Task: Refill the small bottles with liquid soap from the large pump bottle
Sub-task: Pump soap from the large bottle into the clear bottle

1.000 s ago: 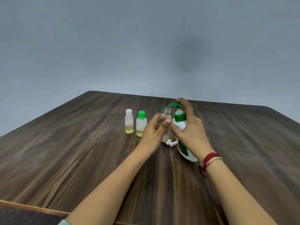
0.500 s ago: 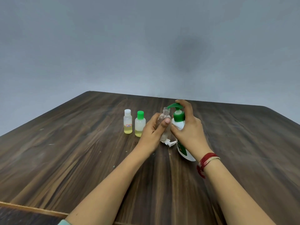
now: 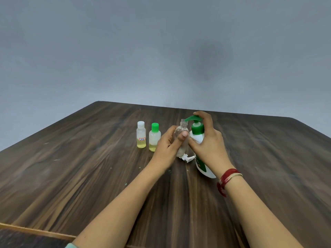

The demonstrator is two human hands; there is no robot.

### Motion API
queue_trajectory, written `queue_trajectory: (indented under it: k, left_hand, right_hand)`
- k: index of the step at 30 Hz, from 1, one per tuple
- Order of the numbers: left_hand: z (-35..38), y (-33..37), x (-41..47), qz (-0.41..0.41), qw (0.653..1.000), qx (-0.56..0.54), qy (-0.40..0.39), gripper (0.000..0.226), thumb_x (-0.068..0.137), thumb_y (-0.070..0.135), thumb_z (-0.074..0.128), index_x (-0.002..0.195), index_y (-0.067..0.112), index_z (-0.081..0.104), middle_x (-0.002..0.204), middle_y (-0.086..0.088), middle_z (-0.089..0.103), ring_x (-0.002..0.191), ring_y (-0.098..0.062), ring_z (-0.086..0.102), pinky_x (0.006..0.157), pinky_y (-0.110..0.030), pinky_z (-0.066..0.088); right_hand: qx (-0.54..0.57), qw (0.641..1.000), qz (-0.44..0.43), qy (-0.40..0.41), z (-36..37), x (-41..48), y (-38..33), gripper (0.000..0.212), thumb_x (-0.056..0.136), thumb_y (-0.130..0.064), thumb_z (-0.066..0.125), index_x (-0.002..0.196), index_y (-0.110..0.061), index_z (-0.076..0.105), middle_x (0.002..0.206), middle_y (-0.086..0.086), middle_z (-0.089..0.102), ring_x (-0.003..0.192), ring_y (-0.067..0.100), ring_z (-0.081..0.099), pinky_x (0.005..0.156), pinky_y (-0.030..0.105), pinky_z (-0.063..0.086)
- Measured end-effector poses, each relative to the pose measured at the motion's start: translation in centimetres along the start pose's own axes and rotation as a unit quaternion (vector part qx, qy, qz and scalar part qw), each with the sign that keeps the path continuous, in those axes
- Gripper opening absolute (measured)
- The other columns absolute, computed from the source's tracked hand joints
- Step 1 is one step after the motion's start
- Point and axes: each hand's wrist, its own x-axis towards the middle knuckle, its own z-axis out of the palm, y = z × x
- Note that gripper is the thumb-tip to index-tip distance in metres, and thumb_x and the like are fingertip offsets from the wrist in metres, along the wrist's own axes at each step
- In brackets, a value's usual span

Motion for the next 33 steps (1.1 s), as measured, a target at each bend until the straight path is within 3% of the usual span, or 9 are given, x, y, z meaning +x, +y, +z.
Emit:
queue_trajectory:
  k: [6, 15, 21, 23, 29, 33]
  left_hand:
    - [0.0, 0.03, -0.06, 0.006, 1.0, -0.006, -0.001, 0.037, 0.079, 0.062, 0.056, 0.093, 0.028, 0.06, 0.08, 0.017, 0.064, 0.082, 0.001, 0.059, 0.074, -0.013, 0.045]
    - [0.08, 0.11, -0.12, 0.004, 1.0, -0.013, -0.009, 0.031, 0.082, 0.053, 0.054, 0.092, 0.025, 0.06, 0.078, 0.019, 0.064, 0.08, 0.003, 0.059, 0.072, -0.013, 0.044]
    - [0.03, -0.02, 0.0, 0.006, 1.0, -0.016, -0.002, 0.042, 0.077, 0.067, 0.058, 0.094, 0.028, 0.061, 0.084, 0.015, 0.065, 0.086, -0.003, 0.061, 0.076, -0.019, 0.047]
    - [0.03, 0.0, 0.01, 0.004, 1.0, -0.012, -0.004, 0.037, 0.079, 0.062, 0.057, 0.094, 0.028, 0.061, 0.083, 0.015, 0.065, 0.085, -0.002, 0.061, 0.076, -0.018, 0.047]
    - [0.05, 0.04, -0.02, 0.0, 1.0, -0.012, -0.007, 0.031, 0.081, 0.055, 0.054, 0.091, 0.027, 0.06, 0.079, 0.017, 0.063, 0.081, -0.001, 0.058, 0.074, -0.017, 0.044]
    - [0.07, -0.06, -0.03, 0.005, 1.0, -0.014, -0.009, 0.032, 0.081, 0.054, 0.054, 0.092, 0.025, 0.06, 0.078, 0.018, 0.063, 0.081, 0.0, 0.057, 0.074, -0.016, 0.044]
  right_hand:
    - [-0.014, 1.0, 0.004, -0.008, -0.03, 0.0, 0.18, 0.066, 0.087, -0.035, 0.07, 0.135, -0.047, 0.026, 0.12, -0.004, 0.063, 0.098, 0.017, 0.064, 0.088, 0.034, 0.052]
    - [0.011, 1.0, 0.006, 0.001, -0.08, 0.06, 0.22, 0.057, 0.085, -0.028, 0.073, 0.129, -0.035, 0.038, 0.111, -0.009, 0.061, 0.095, 0.015, 0.064, 0.086, 0.037, 0.055]
    - [-0.01, 1.0, 0.003, -0.014, -0.1, -0.01, 0.17, 0.065, 0.088, -0.034, 0.07, 0.138, -0.042, 0.029, 0.12, -0.004, 0.063, 0.099, 0.018, 0.064, 0.089, 0.038, 0.055]
    - [-0.012, 1.0, 0.007, -0.015, -0.12, -0.07, 0.17, 0.067, 0.088, -0.036, 0.068, 0.141, -0.042, 0.028, 0.123, -0.001, 0.062, 0.102, 0.019, 0.064, 0.09, 0.038, 0.054]
    - [-0.002, 1.0, 0.007, 0.0, -0.05, -0.04, 0.02, 0.055, 0.087, -0.03, 0.071, 0.13, -0.037, 0.037, 0.11, -0.007, 0.064, 0.093, 0.016, 0.064, 0.085, 0.04, 0.055]
    - [0.002, 1.0, 0.003, -0.002, 0.06, 0.0, -0.02, 0.051, 0.086, -0.031, 0.07, 0.122, -0.043, 0.035, 0.104, -0.01, 0.063, 0.09, 0.015, 0.064, 0.082, 0.044, 0.054]
